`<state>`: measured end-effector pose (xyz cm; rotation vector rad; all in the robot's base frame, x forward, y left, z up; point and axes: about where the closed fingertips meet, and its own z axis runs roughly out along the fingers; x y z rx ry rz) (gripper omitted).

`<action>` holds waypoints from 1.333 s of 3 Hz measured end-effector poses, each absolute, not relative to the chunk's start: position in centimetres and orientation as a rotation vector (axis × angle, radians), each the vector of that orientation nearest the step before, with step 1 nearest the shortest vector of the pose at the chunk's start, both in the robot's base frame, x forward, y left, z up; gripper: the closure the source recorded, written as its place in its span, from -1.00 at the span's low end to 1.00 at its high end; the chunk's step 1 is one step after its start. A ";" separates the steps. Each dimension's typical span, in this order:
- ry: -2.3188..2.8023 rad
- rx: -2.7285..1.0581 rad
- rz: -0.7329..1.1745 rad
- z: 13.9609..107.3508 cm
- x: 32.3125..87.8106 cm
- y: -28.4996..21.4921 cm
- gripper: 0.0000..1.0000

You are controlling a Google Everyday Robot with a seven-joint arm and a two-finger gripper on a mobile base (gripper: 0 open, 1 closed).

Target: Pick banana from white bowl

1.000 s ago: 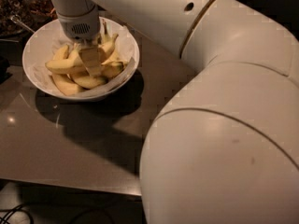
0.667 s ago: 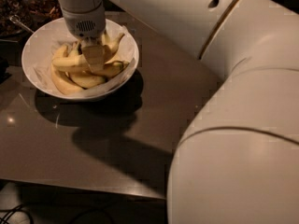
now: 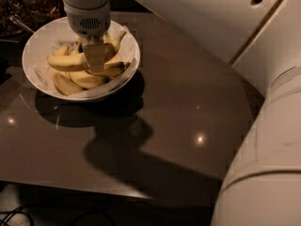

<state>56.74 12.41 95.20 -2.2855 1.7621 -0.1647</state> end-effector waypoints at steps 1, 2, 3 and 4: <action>1.706 -2.276 -0.138 96.1 55.4 11.8 1.00; 1.672 -2.241 -0.105 96.6 52.9 10.5 1.00; 1.643 -2.210 -0.059 96.3 50.3 9.4 1.00; 1.641 -2.168 -0.042 96.4 45.8 8.2 1.00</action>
Offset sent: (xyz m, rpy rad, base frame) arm -0.0709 -0.0404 0.0144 0.1432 -0.0346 0.0481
